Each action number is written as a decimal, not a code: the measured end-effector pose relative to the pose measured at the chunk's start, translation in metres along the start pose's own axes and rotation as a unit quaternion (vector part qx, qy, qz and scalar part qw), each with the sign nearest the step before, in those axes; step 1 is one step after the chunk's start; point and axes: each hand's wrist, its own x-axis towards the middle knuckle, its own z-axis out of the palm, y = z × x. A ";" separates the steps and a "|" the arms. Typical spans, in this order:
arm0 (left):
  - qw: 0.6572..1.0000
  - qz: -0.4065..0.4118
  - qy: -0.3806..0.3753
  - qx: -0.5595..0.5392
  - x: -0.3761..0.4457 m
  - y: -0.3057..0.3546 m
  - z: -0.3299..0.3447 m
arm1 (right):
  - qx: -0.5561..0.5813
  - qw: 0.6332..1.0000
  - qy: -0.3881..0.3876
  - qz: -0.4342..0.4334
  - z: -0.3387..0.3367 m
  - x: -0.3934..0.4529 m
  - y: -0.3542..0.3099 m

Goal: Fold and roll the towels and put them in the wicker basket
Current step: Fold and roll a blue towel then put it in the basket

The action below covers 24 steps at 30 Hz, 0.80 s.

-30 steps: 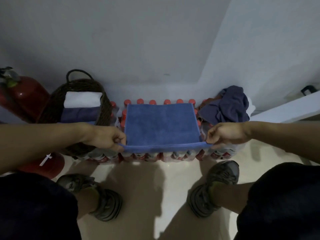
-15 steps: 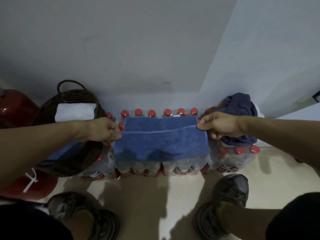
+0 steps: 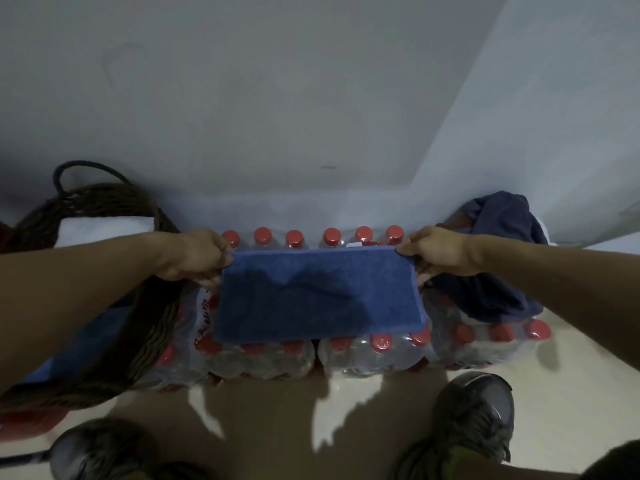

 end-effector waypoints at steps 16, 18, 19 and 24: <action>0.970 0.020 0.192 0.149 -0.009 0.004 0.031 | -0.247 0.957 0.141 0.061 0.026 -0.014 -0.013; 0.973 0.008 0.151 0.176 -0.019 0.001 0.040 | -0.182 0.974 0.089 0.104 0.026 -0.024 -0.011; 0.972 0.004 0.130 0.194 -0.025 0.000 0.044 | -0.166 0.977 0.067 0.112 0.025 -0.026 -0.008; 0.980 -0.011 0.104 0.171 -0.031 -0.004 0.048 | -0.060 0.994 0.046 0.083 0.035 -0.030 0.011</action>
